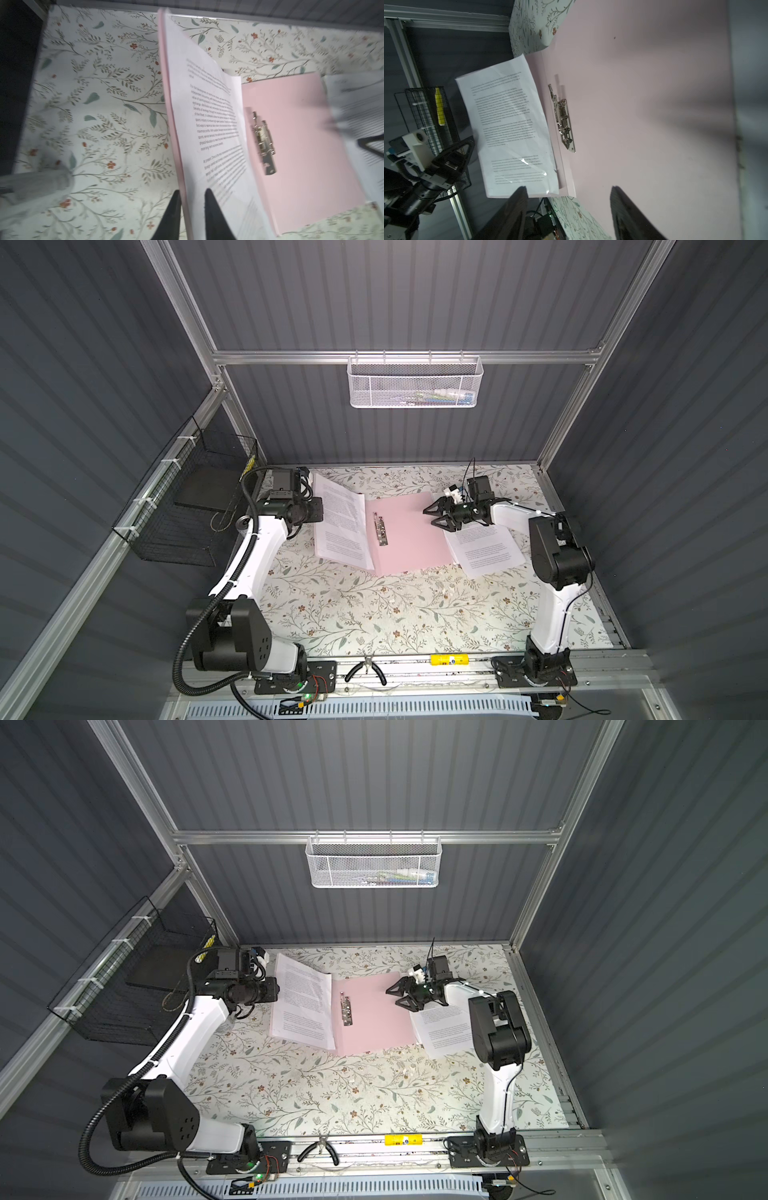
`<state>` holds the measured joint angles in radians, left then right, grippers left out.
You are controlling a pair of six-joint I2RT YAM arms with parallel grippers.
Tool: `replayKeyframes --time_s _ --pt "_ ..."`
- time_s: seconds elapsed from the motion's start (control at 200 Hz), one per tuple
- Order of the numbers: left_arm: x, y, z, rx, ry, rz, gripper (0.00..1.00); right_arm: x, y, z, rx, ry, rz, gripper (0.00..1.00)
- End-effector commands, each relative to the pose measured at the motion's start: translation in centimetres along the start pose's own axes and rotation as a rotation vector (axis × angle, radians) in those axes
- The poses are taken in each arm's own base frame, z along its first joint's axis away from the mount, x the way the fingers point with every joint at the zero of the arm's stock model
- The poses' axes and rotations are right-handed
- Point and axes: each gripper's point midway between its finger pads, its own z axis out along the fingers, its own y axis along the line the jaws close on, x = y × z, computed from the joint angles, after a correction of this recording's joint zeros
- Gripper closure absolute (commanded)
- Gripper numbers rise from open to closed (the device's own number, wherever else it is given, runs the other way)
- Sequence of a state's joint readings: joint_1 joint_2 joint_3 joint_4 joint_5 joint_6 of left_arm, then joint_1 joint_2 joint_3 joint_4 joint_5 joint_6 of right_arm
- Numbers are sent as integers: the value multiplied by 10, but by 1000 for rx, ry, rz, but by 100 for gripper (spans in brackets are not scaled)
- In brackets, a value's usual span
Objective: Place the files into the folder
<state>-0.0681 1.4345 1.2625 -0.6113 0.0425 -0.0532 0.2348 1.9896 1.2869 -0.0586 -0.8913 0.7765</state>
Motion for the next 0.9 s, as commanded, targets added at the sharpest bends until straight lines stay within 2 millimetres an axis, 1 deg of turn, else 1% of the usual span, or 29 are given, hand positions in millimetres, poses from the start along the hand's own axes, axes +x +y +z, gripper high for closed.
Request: replayKeyframes --time_s 0.0,0.05,0.075,0.11,0.125,0.19,0.235,0.27,0.305,0.36,0.385,0.42,0.435,0.46,0.48,0.495,0.51,0.535,0.555,0.6,0.62,0.665,0.715,0.755,0.821,0.856,0.891 --pt "-3 10 -11 -55 0 29 68 -8 31 -14 -70 -44 -86 28" --pt "-4 13 -13 -69 -6 32 69 -8 36 -17 -70 -53 -91 26" --pt "-5 13 -13 -73 -5 36 74 -10 37 -19 -66 -63 -94 25" --pt "-6 13 -15 -75 -8 46 94 -11 39 -22 -55 -80 -111 24" --pt "-7 15 -16 -84 -9 47 100 -12 39 -24 -50 -90 -123 23" --pt "-10 23 -21 -137 -15 46 100 -17 41 -32 -4 -159 -184 21" --pt "-15 25 -25 -150 -41 46 100 -20 47 -41 23 -215 -254 20" --pt "-19 26 -30 -156 -68 45 93 -22 50 -49 61 -264 -303 19" --pt "-25 23 -34 -143 -107 55 78 -25 53 -57 99 -311 -357 18" --pt "-31 19 -40 -122 -179 51 68 -28 57 -68 147 -360 -414 16" --pt "-32 18 -41 -117 -210 21 55 -31 56 -73 164 -377 -412 16" --pt "-35 18 -44 -111 -258 -24 29 -34 53 -78 168 -386 -382 15" --pt "-35 18 -45 -106 -272 -40 22 -35 52 -79 157 -382 -366 14" --pt "-36 16 -45 -94 -287 -57 18 -37 52 -81 121 -357 -339 14" --pt "-36 15 -45 -84 -289 -69 11 -38 50 -81 90 -331 -307 13" --pt "-35 14 -44 -78 -285 -77 10 -39 50 -83 64 -310 -279 13" --pt "-35 13 -43 -69 -279 -81 9 -41 47 -84 44 -286 -246 13" --pt "-33 10 -40 -51 -260 -89 3 -44 42 -85 22 -257 -192 12" --pt "-30 7 -37 -33 -239 -88 1 -46 38 -86 -4 -233 -159 12" --pt "-27 0 -28 12 -206 -85 1 -51 33 -93 -54 -215 -127 11" --pt "-25 -3 -24 30 -192 -90 0 -52 28 -96 -59 -218 -114 10" --pt "-21 -12 -15 83 -172 -110 1 -60 14 -110 -30 -253 -96 10" --pt "-18 -22 -7 148 -172 -144 1 -67 -1 -126 45 -298 -105 9" --pt "-15 -27 0 174 -169 -185 0 -73 -10 -140 123 -336 -146 9" --pt "-8 -29 12 147 -163 -230 0 -80 -30 -161 281 -380 -159 7" --pt "-5 -37 18 146 -165 -207 0 -84 -41 -172 364 -399 -162 6" --pt "0 -43 25 127 -159 -181 0 -83 -56 -183 452 -406 -136 6"
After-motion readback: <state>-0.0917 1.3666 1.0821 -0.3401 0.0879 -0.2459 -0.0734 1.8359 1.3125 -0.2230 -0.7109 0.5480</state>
